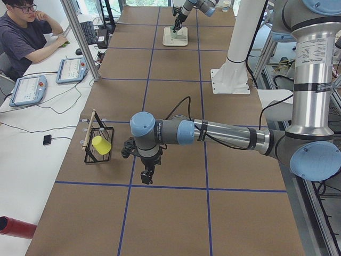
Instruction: Left arm grabs green cup and hands to right arm on tray
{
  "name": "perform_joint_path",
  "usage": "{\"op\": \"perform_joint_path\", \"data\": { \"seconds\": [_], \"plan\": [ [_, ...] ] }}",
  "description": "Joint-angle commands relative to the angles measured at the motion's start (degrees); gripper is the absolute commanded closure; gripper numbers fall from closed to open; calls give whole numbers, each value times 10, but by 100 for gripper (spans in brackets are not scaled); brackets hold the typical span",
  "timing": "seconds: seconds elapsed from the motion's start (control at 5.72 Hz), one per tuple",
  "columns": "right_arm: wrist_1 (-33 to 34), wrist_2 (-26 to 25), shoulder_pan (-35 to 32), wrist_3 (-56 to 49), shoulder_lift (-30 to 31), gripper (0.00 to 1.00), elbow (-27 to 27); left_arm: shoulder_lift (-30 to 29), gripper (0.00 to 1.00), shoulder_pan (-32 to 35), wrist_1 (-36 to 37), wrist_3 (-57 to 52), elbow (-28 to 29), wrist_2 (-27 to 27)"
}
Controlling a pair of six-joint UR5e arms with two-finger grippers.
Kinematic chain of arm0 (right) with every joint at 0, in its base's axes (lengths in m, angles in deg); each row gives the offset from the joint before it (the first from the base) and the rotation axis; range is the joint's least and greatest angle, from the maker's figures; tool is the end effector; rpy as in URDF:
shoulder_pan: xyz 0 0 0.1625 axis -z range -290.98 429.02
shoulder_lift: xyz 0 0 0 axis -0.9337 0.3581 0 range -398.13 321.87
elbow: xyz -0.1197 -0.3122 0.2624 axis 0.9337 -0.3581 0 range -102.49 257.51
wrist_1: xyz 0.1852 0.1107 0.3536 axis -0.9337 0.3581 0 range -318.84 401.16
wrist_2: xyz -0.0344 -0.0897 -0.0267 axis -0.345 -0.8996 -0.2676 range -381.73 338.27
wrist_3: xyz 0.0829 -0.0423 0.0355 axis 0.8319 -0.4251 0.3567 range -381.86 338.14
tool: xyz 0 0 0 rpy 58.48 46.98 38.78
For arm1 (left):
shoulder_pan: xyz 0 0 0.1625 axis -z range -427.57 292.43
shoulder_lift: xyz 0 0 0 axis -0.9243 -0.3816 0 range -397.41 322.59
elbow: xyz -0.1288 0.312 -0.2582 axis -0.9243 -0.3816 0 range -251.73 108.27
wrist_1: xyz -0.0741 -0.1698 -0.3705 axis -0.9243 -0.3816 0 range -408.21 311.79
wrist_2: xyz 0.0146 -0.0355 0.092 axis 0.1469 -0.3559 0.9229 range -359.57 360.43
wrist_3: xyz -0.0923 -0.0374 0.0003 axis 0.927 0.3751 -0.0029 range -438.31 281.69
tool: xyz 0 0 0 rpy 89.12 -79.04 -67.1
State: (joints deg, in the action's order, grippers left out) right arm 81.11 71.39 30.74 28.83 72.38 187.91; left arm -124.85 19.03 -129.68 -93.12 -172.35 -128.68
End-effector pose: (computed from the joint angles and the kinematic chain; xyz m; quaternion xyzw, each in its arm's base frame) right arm -0.2219 -0.3381 0.5490 0.2452 -0.3443 -0.0197 0.9060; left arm -0.0426 -0.4718 0.6102 0.0294 0.3335 0.1477 0.9306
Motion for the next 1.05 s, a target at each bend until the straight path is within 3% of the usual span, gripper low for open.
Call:
{"op": "perform_joint_path", "data": {
  "seconds": [0.0,0.17,0.35,0.87],
  "plan": [
    [6,143,-88,-16,-1,1,17,0,0,0,0,1,2,-11],
    [14,205,-147,-64,-2,1,17,1,0,0,0,3,2,-21],
    [78,259,-197,-111,-15,1,19,1,0,0,-1,3,2,-21],
    [315,316,-295,-320,-53,1,16,3,0,0,-1,0,13,-20]
  ]
}}
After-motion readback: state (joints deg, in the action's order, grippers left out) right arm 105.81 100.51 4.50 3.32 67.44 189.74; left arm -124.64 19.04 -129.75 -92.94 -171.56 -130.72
